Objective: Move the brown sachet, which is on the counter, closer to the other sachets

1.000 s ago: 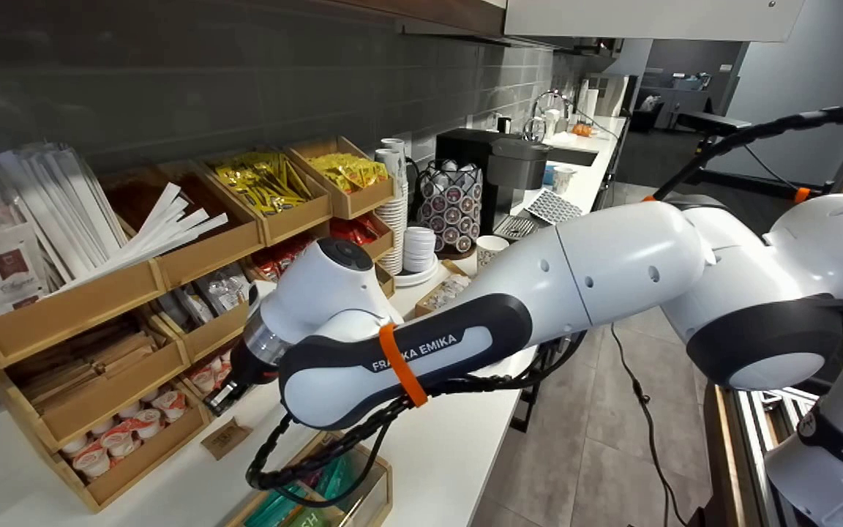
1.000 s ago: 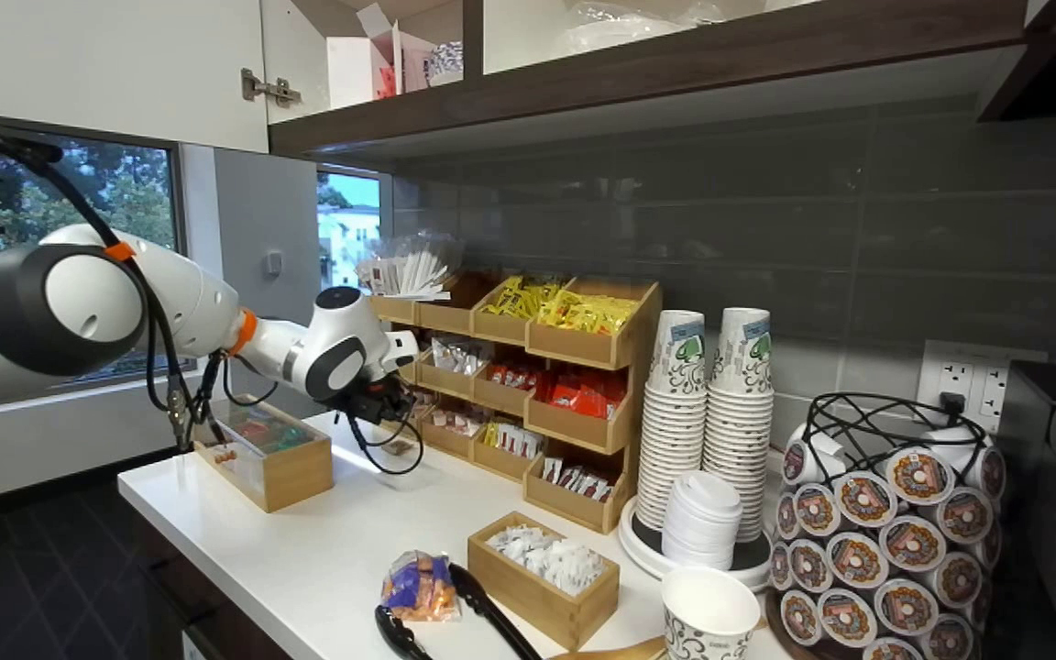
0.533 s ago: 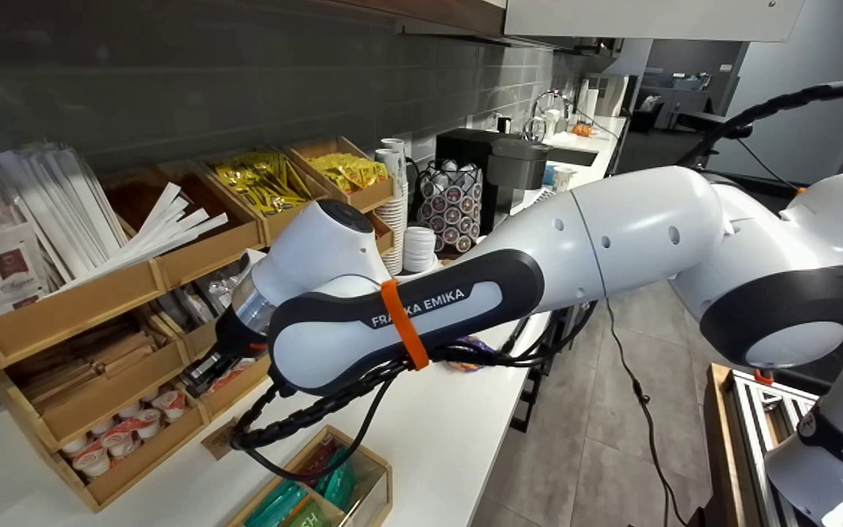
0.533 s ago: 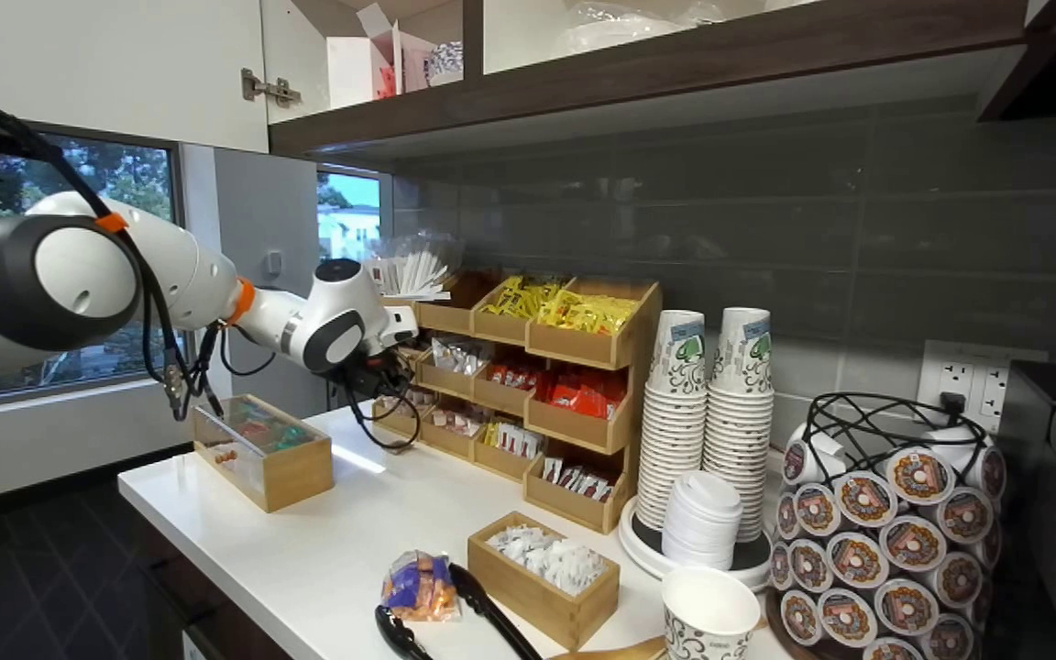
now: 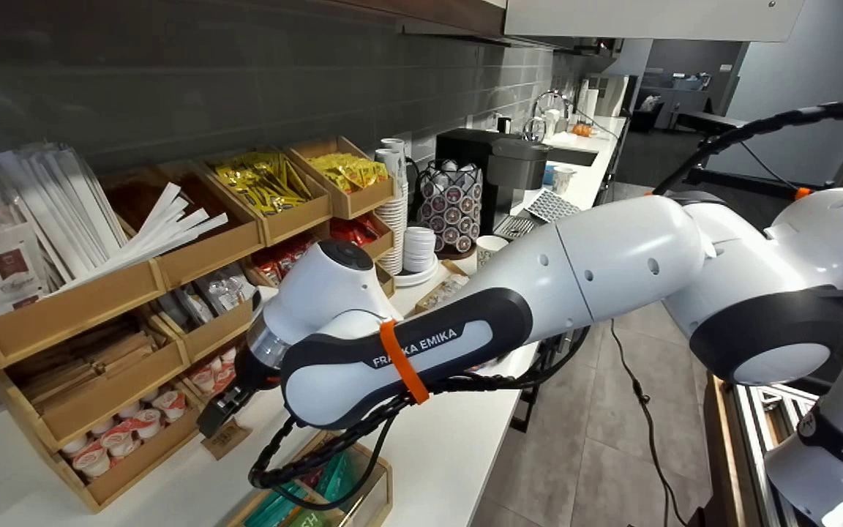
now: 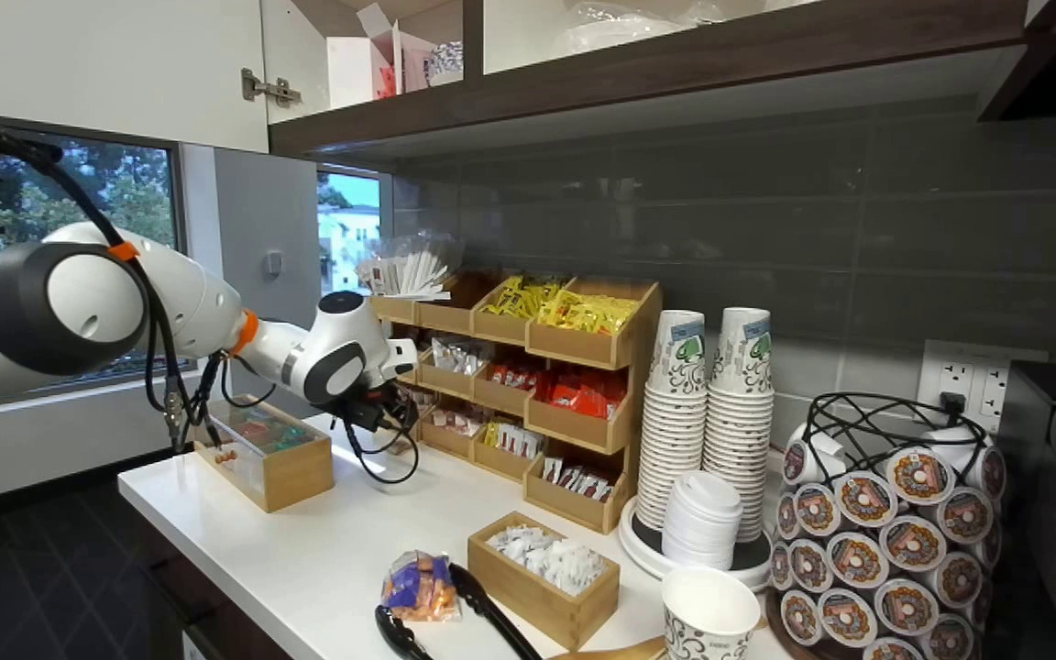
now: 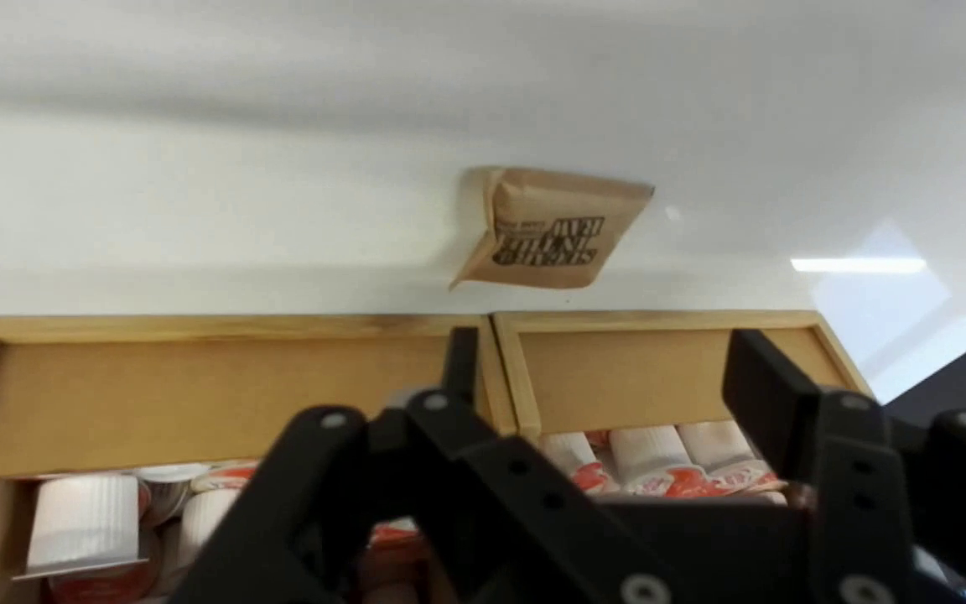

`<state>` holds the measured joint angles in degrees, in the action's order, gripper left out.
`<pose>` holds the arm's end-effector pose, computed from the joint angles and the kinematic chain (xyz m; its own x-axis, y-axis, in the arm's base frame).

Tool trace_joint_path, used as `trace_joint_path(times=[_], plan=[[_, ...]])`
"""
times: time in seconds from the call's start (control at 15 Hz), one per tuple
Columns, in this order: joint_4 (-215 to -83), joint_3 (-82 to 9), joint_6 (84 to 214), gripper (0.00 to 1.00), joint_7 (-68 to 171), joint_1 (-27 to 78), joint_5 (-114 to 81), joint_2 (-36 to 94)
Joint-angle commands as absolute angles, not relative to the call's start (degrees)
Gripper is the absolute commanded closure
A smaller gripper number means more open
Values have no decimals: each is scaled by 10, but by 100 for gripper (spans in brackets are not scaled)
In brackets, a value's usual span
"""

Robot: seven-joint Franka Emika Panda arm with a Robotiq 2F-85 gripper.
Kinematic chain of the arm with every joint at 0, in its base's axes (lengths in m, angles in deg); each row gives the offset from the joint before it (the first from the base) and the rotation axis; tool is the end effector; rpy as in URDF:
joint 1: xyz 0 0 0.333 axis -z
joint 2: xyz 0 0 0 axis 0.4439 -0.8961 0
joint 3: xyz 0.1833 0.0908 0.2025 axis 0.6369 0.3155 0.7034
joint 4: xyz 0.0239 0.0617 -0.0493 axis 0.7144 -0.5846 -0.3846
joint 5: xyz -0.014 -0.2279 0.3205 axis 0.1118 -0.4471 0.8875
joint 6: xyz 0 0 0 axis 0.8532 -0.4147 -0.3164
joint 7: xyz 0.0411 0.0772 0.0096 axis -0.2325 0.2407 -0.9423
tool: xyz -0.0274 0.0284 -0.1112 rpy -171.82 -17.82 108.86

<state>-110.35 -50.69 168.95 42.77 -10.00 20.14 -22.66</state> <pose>0.7296 0.3468 0.2001 0.8116 0.1343 0.5686 0.2760 -0.9459 -0.1705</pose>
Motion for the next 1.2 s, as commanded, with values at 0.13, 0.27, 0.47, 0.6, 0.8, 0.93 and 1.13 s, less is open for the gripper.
trace_joint_path(times=[0.13, 0.27, 0.47, 0.6, 0.8, 0.93, 1.13], plan=[[-1068, -496, 1683, 0, 425, -89, 203, -257], [-1060, -494, 1684, 0, 424, -87, 203, -266], [-1050, -494, 1684, 0, 426, -85, 203, -277], [-1042, -494, 1685, 6, 427, -83, 203, -284], [-1035, -494, 1679, 35, 426, -79, 202, -292], [-1029, -495, 1677, 44, 428, -78, 201, -296], [-1019, -496, 1673, 68, 430, -75, 201, -301]])
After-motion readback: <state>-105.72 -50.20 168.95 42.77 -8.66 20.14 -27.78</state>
